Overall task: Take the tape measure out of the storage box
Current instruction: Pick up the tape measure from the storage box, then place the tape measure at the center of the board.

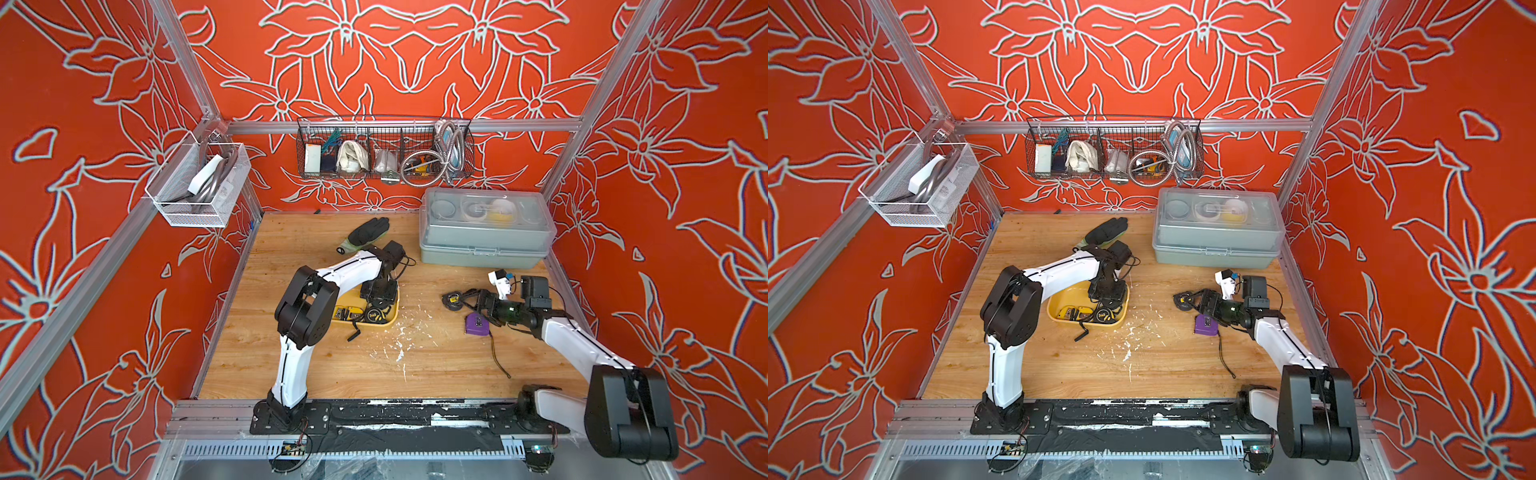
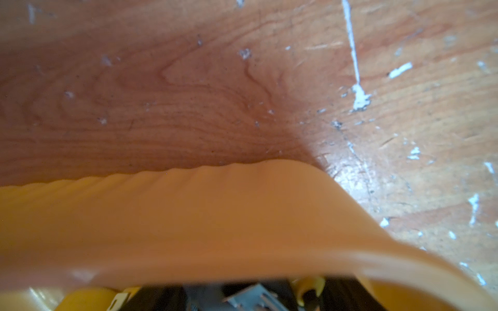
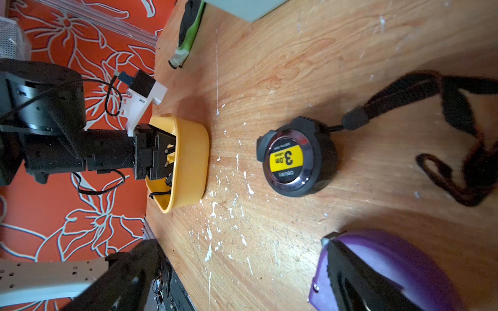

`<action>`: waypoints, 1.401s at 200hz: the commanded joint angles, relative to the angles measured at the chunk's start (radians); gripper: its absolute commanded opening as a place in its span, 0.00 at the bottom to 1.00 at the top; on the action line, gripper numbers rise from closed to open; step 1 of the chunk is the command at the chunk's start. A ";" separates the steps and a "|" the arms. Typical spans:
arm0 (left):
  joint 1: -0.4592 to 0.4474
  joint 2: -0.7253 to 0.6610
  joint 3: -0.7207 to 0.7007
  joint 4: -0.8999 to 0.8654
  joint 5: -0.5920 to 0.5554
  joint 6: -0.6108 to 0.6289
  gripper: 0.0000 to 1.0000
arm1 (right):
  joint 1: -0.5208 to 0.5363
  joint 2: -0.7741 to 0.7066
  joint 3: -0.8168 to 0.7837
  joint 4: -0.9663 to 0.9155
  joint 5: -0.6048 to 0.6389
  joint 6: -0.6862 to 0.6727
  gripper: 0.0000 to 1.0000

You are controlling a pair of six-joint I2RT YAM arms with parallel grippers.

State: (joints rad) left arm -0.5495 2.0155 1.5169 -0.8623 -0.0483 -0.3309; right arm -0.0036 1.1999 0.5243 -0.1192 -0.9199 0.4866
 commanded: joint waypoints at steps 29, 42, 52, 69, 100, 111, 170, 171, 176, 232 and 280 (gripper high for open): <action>0.003 -0.221 0.009 -0.043 0.056 0.107 0.44 | 0.106 0.057 0.089 0.134 -0.138 0.019 1.00; 0.003 -0.261 0.008 -0.065 0.072 0.139 0.44 | 0.145 0.071 0.121 0.154 -0.143 0.031 1.00; 0.003 -0.288 0.000 -0.079 0.094 0.162 0.44 | 0.173 0.086 0.150 0.152 -0.131 0.033 1.00; 0.003 -0.333 -0.021 -0.096 0.165 0.207 0.44 | 0.221 0.124 0.200 0.165 -0.145 0.039 1.00; 0.002 -0.428 -0.088 -0.075 0.311 0.254 0.44 | 0.311 0.217 0.288 0.179 -0.179 0.068 0.94; 0.000 -0.457 -0.109 -0.063 0.328 0.257 0.44 | 0.343 0.254 0.317 0.187 -0.193 0.086 0.91; -0.018 -0.529 -0.150 -0.064 0.392 0.291 0.44 | 0.519 0.382 0.425 0.212 -0.227 0.170 0.78; -0.019 -0.531 -0.150 -0.064 0.393 0.291 0.44 | 0.521 0.383 0.427 0.212 -0.226 0.171 0.78; -0.022 -0.533 -0.152 -0.064 0.391 0.291 0.45 | 0.531 0.388 0.432 0.213 -0.225 0.176 0.77; -0.049 -0.522 -0.152 -0.074 0.363 0.293 0.45 | 0.614 0.417 0.456 0.271 -0.218 0.255 0.74; -0.058 -0.522 -0.144 -0.059 0.296 0.281 0.45 | 0.653 0.459 0.456 0.284 -0.234 0.279 0.63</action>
State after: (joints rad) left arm -0.6083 1.5070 1.3609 -0.9649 0.2951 -0.0448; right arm 0.6155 1.6341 0.9569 0.1421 -1.1191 0.7441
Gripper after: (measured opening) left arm 0.656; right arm 0.663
